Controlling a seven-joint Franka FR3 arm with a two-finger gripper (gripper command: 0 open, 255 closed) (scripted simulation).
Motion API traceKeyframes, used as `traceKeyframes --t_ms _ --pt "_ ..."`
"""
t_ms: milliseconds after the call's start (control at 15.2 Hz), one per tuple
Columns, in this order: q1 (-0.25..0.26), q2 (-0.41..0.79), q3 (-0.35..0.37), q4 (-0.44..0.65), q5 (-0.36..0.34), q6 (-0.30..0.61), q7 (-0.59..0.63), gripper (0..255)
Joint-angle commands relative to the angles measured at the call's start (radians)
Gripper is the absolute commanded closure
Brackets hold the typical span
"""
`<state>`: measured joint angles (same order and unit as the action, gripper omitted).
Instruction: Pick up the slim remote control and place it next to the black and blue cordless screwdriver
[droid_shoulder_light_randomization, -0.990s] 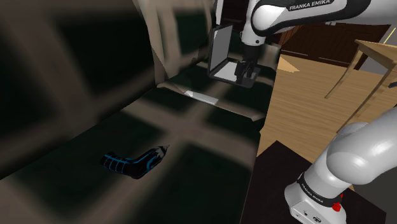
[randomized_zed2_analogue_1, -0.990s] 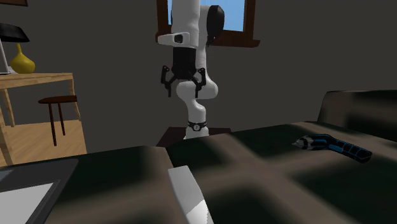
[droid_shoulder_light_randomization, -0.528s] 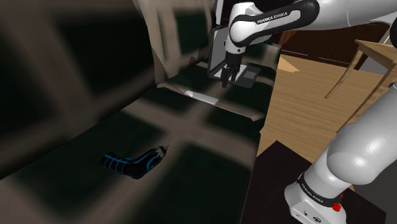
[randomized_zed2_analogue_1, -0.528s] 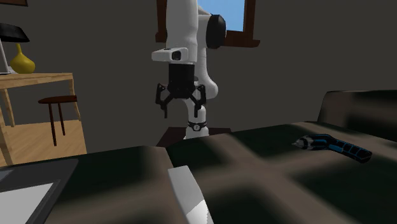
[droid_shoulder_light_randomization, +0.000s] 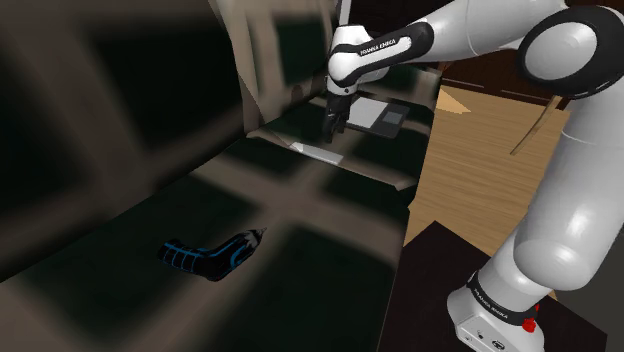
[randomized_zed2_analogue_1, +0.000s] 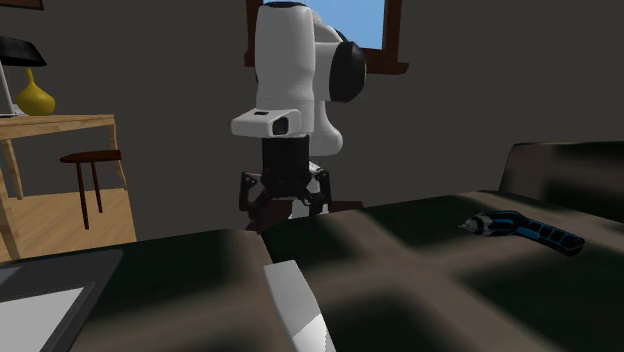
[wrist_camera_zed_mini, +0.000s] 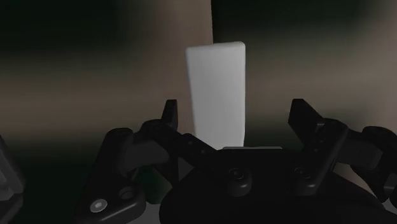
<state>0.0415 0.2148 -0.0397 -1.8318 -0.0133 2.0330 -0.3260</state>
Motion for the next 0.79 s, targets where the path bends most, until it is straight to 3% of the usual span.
traceKeyframes --t_ms 0,330,726 --pt "0.002 0.079 0.007 0.064 0.007 0.015 -0.019 0" --pt "0.002 0.267 0.024 0.26 0.017 0.007 -0.063 0" --pt "0.002 0.297 0.025 0.224 0.017 0.074 -0.063 0"
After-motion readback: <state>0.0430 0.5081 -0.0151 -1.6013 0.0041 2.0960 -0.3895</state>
